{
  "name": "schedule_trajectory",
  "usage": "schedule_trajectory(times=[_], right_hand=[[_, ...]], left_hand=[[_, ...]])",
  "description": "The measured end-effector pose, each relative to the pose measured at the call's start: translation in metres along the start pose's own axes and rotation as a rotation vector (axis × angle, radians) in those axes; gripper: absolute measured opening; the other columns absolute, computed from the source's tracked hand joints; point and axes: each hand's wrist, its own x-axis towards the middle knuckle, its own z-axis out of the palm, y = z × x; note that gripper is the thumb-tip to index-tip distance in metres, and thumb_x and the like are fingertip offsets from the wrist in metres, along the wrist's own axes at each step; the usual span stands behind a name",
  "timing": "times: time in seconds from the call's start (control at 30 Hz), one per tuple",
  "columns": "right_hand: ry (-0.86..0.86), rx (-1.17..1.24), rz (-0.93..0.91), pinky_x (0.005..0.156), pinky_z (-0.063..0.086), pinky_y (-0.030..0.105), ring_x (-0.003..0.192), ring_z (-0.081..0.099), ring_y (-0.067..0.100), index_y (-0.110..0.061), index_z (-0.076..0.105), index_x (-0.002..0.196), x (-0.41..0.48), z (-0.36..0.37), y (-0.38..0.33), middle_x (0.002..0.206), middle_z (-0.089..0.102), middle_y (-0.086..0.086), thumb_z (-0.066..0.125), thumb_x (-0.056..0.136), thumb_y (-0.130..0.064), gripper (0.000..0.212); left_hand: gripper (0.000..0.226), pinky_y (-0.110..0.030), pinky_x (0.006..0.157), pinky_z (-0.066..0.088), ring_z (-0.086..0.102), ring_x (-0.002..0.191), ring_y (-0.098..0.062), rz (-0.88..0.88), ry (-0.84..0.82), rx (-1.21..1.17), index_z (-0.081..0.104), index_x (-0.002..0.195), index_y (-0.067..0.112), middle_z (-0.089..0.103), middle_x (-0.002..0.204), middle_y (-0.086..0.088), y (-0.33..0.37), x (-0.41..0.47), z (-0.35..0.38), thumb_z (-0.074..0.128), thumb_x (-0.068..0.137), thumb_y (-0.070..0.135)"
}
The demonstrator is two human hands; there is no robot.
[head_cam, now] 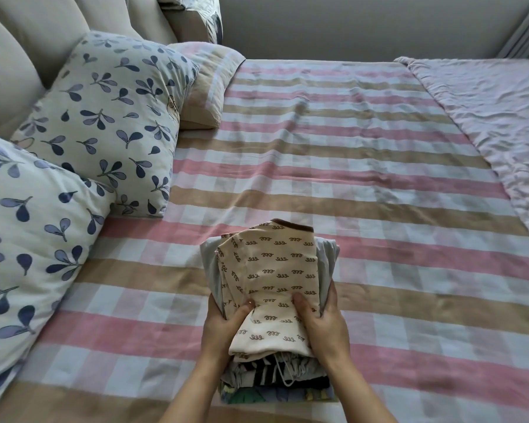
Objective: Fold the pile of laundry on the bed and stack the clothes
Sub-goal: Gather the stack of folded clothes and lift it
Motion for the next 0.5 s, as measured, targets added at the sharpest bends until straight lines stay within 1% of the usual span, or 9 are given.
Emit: schedule_trajectory(times=[0.07,0.1,0.2,0.23,0.3,0.4,0.43,0.5], right_hand=[[0.013,0.005,-0.001,0.083,0.05,0.039,0.106,0.06,0.023,-0.037,0.023,0.141,-0.022,-0.014,-0.003,0.119,0.062,-0.006,0.042,0.056,-0.086,0.1],[0.016,-0.002,0.007,0.083,0.049,0.039,0.106,0.06,0.024,-0.035,0.024,0.141,-0.035,-0.023,-0.004,0.119,0.063,-0.005,0.043,0.057,-0.084,0.099],[-0.001,-0.025,0.054,0.085,0.048,0.038,0.108,0.06,0.026,-0.031,0.026,0.142,-0.074,-0.048,-0.001,0.122,0.062,-0.001,0.047,0.063,-0.079,0.095],[-0.007,-0.028,0.068,0.086,0.048,0.038,0.108,0.06,0.026,-0.031,0.026,0.142,-0.087,-0.055,0.002,0.122,0.062,-0.001,0.048,0.064,-0.08,0.094],[-0.008,-0.04,0.097,0.085,0.048,0.038,0.107,0.06,0.027,-0.032,0.027,0.141,-0.115,-0.071,0.008,0.121,0.062,0.0,0.048,0.065,-0.08,0.093],[0.001,-0.055,0.151,0.086,0.048,0.037,0.108,0.059,0.028,-0.029,0.027,0.143,-0.158,-0.095,0.021,0.121,0.063,0.003,0.048,0.066,-0.081,0.095],[0.011,-0.048,0.172,0.086,0.047,0.036,0.109,0.059,0.027,-0.029,0.027,0.143,-0.174,-0.104,0.024,0.122,0.062,0.003,0.048,0.065,-0.081,0.095],[0.041,-0.033,0.208,0.083,0.046,0.034,0.109,0.059,0.027,-0.03,0.027,0.142,-0.2,-0.124,0.028,0.122,0.062,0.002,0.046,0.062,-0.079,0.096]], left_hand=[[0.074,-0.023,0.073,0.049,0.061,0.093,-0.003,0.013,-0.015,0.005,0.048,0.107,0.034,0.063,0.101,0.013,0.007,-0.024,0.0,0.07,0.04,0.055],[0.074,-0.022,0.072,0.048,0.061,0.092,-0.002,0.011,-0.029,0.007,0.048,0.108,0.032,0.063,0.102,0.013,0.012,-0.039,0.0,0.071,0.041,0.053],[0.081,-0.033,0.083,0.049,0.06,0.097,-0.011,-0.025,-0.057,0.04,0.047,0.116,0.024,0.062,0.106,0.007,0.018,-0.084,0.001,0.072,0.044,0.051],[0.082,-0.035,0.085,0.048,0.059,0.097,-0.014,-0.045,-0.056,0.054,0.046,0.117,0.023,0.061,0.105,0.007,0.017,-0.099,0.002,0.071,0.044,0.051],[0.078,-0.035,0.084,0.048,0.059,0.095,-0.017,-0.087,-0.057,0.075,0.047,0.115,0.021,0.062,0.102,0.005,0.017,-0.132,0.003,0.071,0.046,0.047],[0.077,-0.039,0.085,0.05,0.061,0.096,-0.019,-0.092,-0.109,0.104,0.05,0.114,0.016,0.064,0.104,-0.001,0.014,-0.178,0.005,0.069,0.047,0.049],[0.073,-0.037,0.084,0.051,0.061,0.097,-0.018,-0.078,-0.132,0.112,0.051,0.114,0.016,0.064,0.104,-0.001,0.015,-0.194,0.007,0.069,0.05,0.046],[0.061,-0.026,0.075,0.049,0.062,0.097,-0.014,-0.037,-0.168,0.119,0.054,0.112,0.017,0.064,0.103,0.002,0.018,-0.22,0.012,0.069,0.057,0.038]])
